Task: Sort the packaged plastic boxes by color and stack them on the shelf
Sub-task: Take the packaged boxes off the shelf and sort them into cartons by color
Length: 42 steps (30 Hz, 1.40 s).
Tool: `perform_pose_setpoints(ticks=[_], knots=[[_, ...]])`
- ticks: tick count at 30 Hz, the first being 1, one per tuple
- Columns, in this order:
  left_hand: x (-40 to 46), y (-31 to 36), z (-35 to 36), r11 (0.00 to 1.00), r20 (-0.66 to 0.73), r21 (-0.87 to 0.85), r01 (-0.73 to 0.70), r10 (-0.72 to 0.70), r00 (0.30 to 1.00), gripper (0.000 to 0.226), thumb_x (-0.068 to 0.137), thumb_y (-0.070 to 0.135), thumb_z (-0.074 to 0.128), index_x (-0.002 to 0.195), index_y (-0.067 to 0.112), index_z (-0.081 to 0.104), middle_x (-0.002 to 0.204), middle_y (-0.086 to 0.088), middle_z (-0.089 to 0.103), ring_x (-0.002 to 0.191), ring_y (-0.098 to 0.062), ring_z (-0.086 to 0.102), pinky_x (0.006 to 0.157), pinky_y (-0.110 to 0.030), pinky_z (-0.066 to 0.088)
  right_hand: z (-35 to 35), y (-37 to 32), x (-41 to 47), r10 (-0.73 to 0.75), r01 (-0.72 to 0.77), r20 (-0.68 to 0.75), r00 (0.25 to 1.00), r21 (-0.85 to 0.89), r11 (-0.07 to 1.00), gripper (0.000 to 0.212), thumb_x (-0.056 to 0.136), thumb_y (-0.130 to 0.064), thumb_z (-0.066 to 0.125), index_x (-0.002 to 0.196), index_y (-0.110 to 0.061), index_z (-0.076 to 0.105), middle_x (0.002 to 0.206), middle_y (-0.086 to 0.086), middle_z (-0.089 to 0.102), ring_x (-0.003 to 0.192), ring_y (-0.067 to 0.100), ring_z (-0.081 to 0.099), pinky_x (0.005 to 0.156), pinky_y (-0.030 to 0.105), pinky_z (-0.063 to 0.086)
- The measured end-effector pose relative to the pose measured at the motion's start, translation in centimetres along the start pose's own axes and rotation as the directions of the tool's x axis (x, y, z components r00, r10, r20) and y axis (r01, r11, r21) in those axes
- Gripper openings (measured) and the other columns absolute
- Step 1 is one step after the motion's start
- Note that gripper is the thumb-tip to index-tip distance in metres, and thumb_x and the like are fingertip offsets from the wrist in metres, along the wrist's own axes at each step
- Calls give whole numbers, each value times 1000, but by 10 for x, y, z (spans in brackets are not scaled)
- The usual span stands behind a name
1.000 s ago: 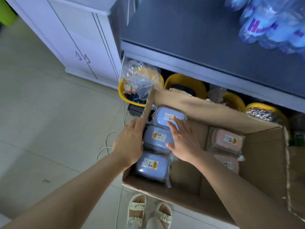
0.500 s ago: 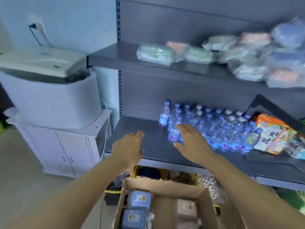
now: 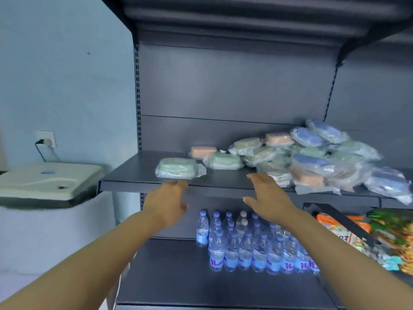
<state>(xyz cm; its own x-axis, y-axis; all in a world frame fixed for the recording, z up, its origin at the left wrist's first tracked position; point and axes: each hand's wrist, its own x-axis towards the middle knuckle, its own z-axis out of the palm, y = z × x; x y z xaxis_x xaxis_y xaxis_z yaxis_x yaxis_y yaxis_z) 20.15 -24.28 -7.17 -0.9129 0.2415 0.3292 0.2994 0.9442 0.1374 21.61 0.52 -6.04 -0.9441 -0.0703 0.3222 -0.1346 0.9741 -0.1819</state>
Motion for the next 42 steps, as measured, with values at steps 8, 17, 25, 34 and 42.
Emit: perform_pose_setpoints(ticks=[8,17,25,34,42], knots=[[80,-1,5,993,-48,88,82,-78,996,66,86,32,59,144,21,30,148,-1,33,134,-25,32,104,-41,34,0,47,85,-90,90,-26,996,14,996,74,91,-32,58,150,-15,18,154,6,24,139,26,26,112,38,29],[157,-39,29,980,82,187,66,-82,993,75,87,55,51,149,32,15,159,3,7,145,-25,7,115,-49,17,48,50,195,-141,140,29,990,35,990,77,92,-35,55,152,-17,9,156,6,21,140,28,24,114,37,23],[198,-68,42,997,269,80,20,-41,962,85,80,69,49,149,33,14,153,7,23,141,-19,21,114,-45,22,83,50,245,-65,74,91,994,-93,993,80,91,-50,48,152,-21,6,156,8,18,140,32,19,114,43,16],[196,-90,42,999,297,-18,-31,35,954,144,21,106,13,147,37,16,120,4,35,116,-20,43,105,-32,36,82,29,240,-125,127,20,992,-183,975,75,73,-64,59,133,-24,38,124,7,36,116,27,32,101,39,29],[184,-80,42,997,194,70,15,-28,981,86,76,71,53,146,33,21,133,-1,43,125,-23,41,95,-40,43,82,29,228,-59,63,66,996,-60,996,75,82,-61,56,142,-27,26,136,12,41,125,32,36,104,41,33]])
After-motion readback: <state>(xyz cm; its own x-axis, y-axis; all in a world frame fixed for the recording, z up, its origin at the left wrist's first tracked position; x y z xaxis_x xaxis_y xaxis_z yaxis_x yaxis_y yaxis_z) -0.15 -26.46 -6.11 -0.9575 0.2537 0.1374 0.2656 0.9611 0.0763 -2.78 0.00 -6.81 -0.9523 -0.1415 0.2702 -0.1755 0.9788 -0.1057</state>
